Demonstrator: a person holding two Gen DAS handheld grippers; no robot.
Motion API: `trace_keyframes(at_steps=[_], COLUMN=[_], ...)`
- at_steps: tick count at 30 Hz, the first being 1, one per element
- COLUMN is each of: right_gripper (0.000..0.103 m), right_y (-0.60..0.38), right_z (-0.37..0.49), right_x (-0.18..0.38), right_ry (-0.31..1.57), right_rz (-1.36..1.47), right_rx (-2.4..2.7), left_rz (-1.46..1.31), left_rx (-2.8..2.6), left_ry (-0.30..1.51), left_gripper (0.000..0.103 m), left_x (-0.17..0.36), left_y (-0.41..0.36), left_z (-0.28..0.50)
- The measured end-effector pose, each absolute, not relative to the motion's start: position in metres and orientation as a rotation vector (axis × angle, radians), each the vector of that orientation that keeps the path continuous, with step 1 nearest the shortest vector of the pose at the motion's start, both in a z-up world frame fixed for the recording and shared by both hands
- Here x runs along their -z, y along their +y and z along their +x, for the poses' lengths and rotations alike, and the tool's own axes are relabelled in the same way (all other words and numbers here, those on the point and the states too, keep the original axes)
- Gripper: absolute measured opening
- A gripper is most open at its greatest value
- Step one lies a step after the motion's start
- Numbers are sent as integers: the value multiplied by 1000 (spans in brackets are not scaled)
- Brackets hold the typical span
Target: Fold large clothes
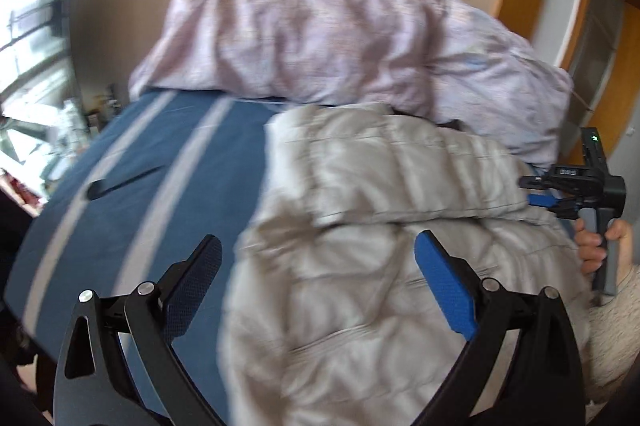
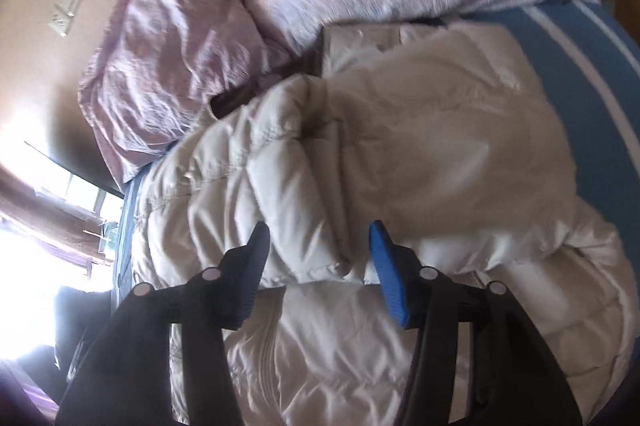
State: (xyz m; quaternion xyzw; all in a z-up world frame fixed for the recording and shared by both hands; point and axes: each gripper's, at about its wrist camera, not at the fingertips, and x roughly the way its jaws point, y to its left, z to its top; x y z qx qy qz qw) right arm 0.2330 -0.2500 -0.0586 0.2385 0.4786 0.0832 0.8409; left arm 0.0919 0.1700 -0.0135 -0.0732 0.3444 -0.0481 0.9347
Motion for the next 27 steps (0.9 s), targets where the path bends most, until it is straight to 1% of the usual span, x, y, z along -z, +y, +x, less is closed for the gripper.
trace_keyframes(at_steps=[3,5,6,7,9,12,18,23,24,26,27], right_gripper=[50,35,22,14,11,10,10,12,14,24,32], right_y=[-247,-248,-247,-247,-246,-251,-259,-262,-263,-263,-265], right_z=[239,242,241,239,232,222,234,247,248,243,238], right_x=[72,76,77,75,65,55,79,98,99,93,89], right_ry=[1050,1052,1050,1034,978,912,989,1064,1070,1071,1067], right_rz=[537,547,558,565,553,543,554,564,565,546,537], right_rx=[-192,-183,-199,-215,-220,-188,-113,-83,-92,-111,-117], left_rz=[-149,-165,-180,-186,-199,-205,-183,-165,-169,-185,-199], left_rx=[32,22,25,26,36,39,36,70,81,100,111], left_ry=[701,708,721,730,756,773,776,803,817,842,857], left_gripper=[98,98,98,98,98,98,98,98,98,98,98], left_x=[20,25,28,31,38,45,52,57,59,62,64], left_y=[190,199,204,206,209,211,214,212,212,215,219], left_z=[88,87,89,89,92,93,92,90,90,88,86])
